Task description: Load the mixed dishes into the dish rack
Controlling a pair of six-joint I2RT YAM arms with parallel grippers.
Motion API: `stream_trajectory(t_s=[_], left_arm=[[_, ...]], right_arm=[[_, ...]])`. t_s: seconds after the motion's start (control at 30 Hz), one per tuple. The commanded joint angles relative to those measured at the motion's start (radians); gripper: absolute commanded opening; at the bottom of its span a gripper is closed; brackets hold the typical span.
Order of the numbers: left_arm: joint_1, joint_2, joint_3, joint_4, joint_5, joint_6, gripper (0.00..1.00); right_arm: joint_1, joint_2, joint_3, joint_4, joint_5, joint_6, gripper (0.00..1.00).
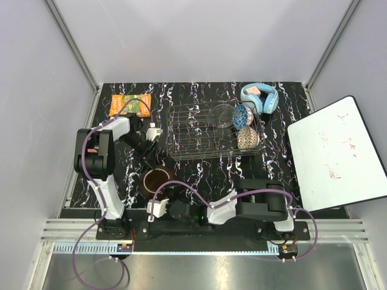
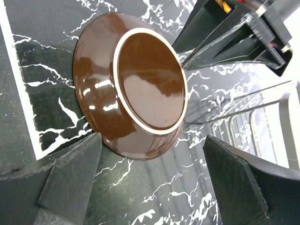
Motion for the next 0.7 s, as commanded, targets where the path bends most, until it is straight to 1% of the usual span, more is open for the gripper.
stream_trajectory(t_s=[0.0,0.07,0.17,0.2,0.3,0.37,0.53,0.63,0.67], left_arm=[[-0.016,-0.032,-0.025,0.02,0.035,-0.011,0.5],[-0.03,-0.029,-0.04,0.024,0.038,-0.017,0.5],[-0.06,-0.03,-0.064,0.04,0.04,-0.025,0.5],[-0.069,-0.033,-0.071,0.044,0.041,-0.025,0.5],[-0.1,-0.043,-0.097,0.047,0.054,-0.023,0.5],[-0.114,-0.049,-0.103,0.05,0.037,-0.026,0.5],[-0.128,-0.036,-0.1,0.029,0.034,-0.002,0.5],[-0.131,-0.026,-0.103,0.024,0.031,0.012,0.5],[-0.131,-0.024,-0.104,0.023,0.031,0.015,0.5]], right_arm=[[0.009,0.078,-0.049,0.074,0.051,-0.112,1.0],[0.02,0.098,-0.057,0.127,0.083,-0.141,1.0],[0.027,0.153,-0.052,0.26,0.126,-0.216,1.0],[0.027,0.167,-0.046,0.28,0.155,-0.25,1.0],[0.027,0.208,-0.021,0.349,0.181,-0.303,1.0],[0.027,0.224,-0.011,0.384,0.192,-0.321,1.0],[0.027,0.247,0.002,0.447,0.217,-0.362,1.0],[0.026,0.274,0.012,0.504,0.229,-0.402,1.0],[0.026,0.291,0.017,0.548,0.23,-0.434,1.0]])
